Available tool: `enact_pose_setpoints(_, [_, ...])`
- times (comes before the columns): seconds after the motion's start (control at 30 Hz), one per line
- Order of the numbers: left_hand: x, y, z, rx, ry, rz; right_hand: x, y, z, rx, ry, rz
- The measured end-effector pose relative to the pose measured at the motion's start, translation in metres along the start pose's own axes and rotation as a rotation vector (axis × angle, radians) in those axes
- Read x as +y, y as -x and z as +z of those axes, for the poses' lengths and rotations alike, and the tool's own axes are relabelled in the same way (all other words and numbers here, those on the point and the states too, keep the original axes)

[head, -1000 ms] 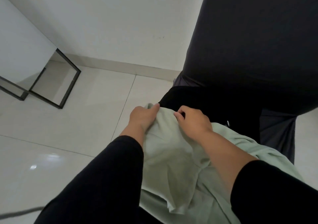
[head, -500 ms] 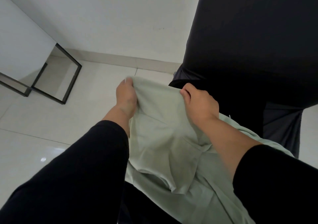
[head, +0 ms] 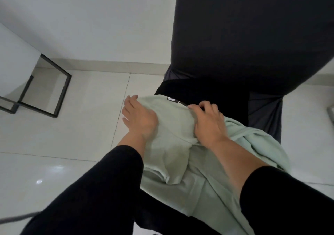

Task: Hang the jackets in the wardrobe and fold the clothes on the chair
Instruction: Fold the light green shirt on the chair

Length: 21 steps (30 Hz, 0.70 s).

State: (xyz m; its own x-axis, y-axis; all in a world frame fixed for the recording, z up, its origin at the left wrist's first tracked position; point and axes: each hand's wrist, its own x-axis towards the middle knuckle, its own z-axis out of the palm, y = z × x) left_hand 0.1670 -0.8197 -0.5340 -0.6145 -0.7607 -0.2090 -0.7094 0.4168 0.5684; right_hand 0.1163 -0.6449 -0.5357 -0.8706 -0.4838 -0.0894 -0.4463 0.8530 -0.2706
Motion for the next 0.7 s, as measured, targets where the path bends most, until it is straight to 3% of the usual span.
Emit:
enact_pose_setpoints(0.13, [0.013, 0.053, 0.016, -0.043, -0.245, 0.369, 0.038, 0.034, -0.021, 0.056, 0.075, 0.079])
enact_pose_setpoints(0.23, [0.027, 0.091, 0.031, -0.140, -0.316, 0.670, 0.067, 0.061, -0.038, 0.058, 0.082, 0.188])
enact_pose_setpoints(0.33, [0.046, 0.119, 0.048, -0.262, -0.355, 0.854, 0.094, 0.085, -0.055, 0.060, 0.086, 0.301])
enact_pose_setpoints(0.47, [0.067, 0.141, 0.066, -0.248, -0.474, 0.903, 0.121, 0.114, -0.070, -0.119, 0.223, 0.424])
enact_pose_setpoints(0.57, [0.080, 0.155, 0.068, -0.196, -0.407, 0.854, 0.135, 0.132, -0.073, -0.214, 0.267, 0.484])
enact_pose_setpoints(0.63, [0.086, 0.161, 0.062, -0.166, -0.393, 0.821, 0.142, 0.143, -0.076, -0.151, 0.315, 0.545])
enact_pose_setpoints(0.7, [0.092, 0.164, 0.053, -0.141, -0.386, 0.846, 0.147, 0.149, -0.085, 0.034, 0.207, 0.668])
